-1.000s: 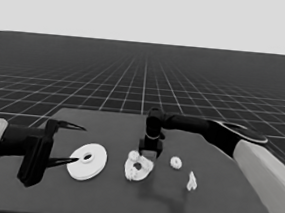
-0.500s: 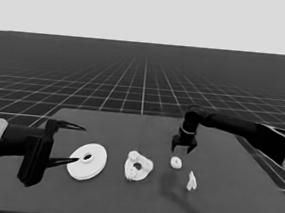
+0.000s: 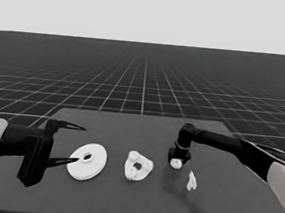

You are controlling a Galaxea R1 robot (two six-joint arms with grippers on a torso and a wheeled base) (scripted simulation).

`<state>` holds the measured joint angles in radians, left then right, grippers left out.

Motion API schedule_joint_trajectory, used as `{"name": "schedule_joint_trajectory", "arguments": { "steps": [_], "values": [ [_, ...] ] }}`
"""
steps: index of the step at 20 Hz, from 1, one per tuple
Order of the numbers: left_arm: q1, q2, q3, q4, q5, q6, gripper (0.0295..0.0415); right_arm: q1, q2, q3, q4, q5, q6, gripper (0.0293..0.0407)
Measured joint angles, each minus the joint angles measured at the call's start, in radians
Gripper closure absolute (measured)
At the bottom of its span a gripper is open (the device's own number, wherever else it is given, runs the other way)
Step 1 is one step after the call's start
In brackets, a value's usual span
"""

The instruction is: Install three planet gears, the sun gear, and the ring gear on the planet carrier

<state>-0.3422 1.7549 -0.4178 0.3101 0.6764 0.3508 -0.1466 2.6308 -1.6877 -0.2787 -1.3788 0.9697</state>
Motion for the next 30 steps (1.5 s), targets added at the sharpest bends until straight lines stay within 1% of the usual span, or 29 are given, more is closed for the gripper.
{"name": "schedule_joint_trajectory", "arguments": {
  "steps": [2,3,10,11,12,13,15,20,21,22,24,26,30],
  "values": [
    [0.000,0.000,0.000,0.000,0.000,0.000,0.0326,0.000,0.000,-0.001,0.000,0.000,0.000,0.0386],
    [0.000,0.000,0.000,0.000,0.000,0.000,0.0326,0.000,0.000,-0.001,-0.001,0.001,0.000,0.0388],
    [0.000,0.000,0.000,0.000,0.000,0.000,0.0326,0.000,0.000,-0.001,-0.001,0.001,0.000,0.0388],
    [0.000,0.000,0.000,0.000,0.000,0.000,0.0326,0.062,-0.032,0.080,0.051,-0.053,0.035,0.0387],
    [0.000,0.000,0.000,0.000,0.000,0.000,0.0326,0.115,-0.046,0.113,0.088,-0.081,0.050,0.0387],
    [0.000,0.000,0.000,0.000,0.000,0.000,0.0326,0.146,-0.051,0.125,0.112,-0.096,0.055,0.0387],
    [0.000,0.000,0.000,0.000,0.000,0.000,0.0326,0.174,-0.053,0.132,0.135,-0.110,0.057,0.0387],
    [0.000,0.000,0.000,0.000,0.000,0.000,0.0326,0.186,-0.054,0.133,0.147,-0.116,0.057,0.0387],
    [0.000,0.000,0.000,0.000,0.000,0.000,0.0326,0.183,0.054,0.171,0.127,-0.141,0.260,0.0387],
    [0.000,0.000,0.000,0.000,0.000,0.000,0.0326,0.180,0.202,0.153,0.122,-0.153,0.355,0.0387],
    [0.000,0.000,0.000,0.000,0.000,0.000,0.0326,0.177,0.358,0.060,0.120,-0.159,0.394,0.0387],
    [0.000,0.000,0.000,0.000,0.000,0.000,0.0326,0.177,0.411,0.010,0.120,-0.160,0.395,0.0387],
    [0.000,0.000,0.000,0.000,0.000,0.000,0.0326,0.176,0.434,-0.017,0.120,-0.160,0.393,0.0387]
  ]
}}
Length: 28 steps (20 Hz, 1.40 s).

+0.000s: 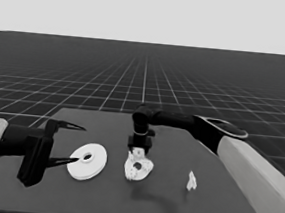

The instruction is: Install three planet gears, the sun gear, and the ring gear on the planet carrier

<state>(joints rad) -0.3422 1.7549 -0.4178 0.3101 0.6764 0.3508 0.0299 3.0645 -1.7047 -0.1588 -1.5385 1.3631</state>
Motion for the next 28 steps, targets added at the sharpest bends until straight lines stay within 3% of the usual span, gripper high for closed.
{"name": "schedule_joint_trajectory", "arguments": {
  "steps": [2,5,28],
  "values": [
    [0.000,0.000,0.000,0.000,0.000,0.000,0.0326,-0.080,0.012,-0.042,-0.077,0.022,-0.025,0.0387],
    [0.000,0.000,0.000,0.000,0.000,0.000,0.0326,-0.114,0.020,-0.069,-0.108,0.035,-0.041,0.0387],
    [0.000,0.000,0.000,0.000,0.000,0.000,0.0326,-0.134,0.020,-0.076,-0.116,0.038,0.129,0.0388]
  ]
}}
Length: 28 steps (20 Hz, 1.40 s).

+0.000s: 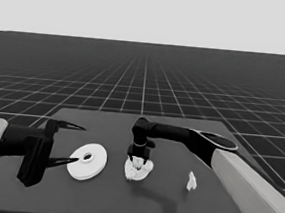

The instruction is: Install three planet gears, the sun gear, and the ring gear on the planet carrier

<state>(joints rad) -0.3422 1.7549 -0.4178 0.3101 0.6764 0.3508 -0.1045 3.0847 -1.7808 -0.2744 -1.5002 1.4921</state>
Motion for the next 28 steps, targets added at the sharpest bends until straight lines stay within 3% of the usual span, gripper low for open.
{"name": "schedule_joint_trajectory", "arguments": {
  "steps": [28],
  "values": [
    [0.000,0.000,0.000,0.000,0.000,0.000,0.0326,-0.002,0.000,0.000,0.000,0.000,0.293,0.0388]
  ]
}}
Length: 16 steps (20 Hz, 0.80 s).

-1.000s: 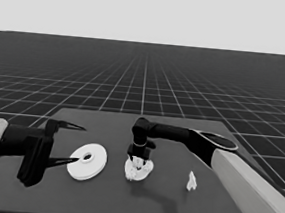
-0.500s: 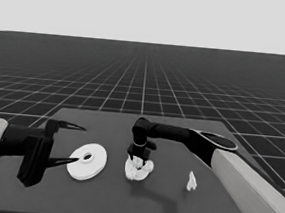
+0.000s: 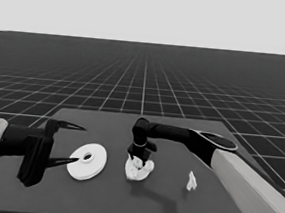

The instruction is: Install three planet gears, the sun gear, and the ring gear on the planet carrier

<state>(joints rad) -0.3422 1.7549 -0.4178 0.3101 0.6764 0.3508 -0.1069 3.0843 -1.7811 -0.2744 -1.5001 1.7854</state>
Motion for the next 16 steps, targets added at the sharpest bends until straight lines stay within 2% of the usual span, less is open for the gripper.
{"name": "schedule_joint_trajectory", "arguments": {
  "steps": [16],
  "values": [
    [0.000,0.000,0.000,0.000,0.000,0.000,0.0326,0.000,0.000,0.000,0.000,0.000,0.168,0.0388]
  ]
}}
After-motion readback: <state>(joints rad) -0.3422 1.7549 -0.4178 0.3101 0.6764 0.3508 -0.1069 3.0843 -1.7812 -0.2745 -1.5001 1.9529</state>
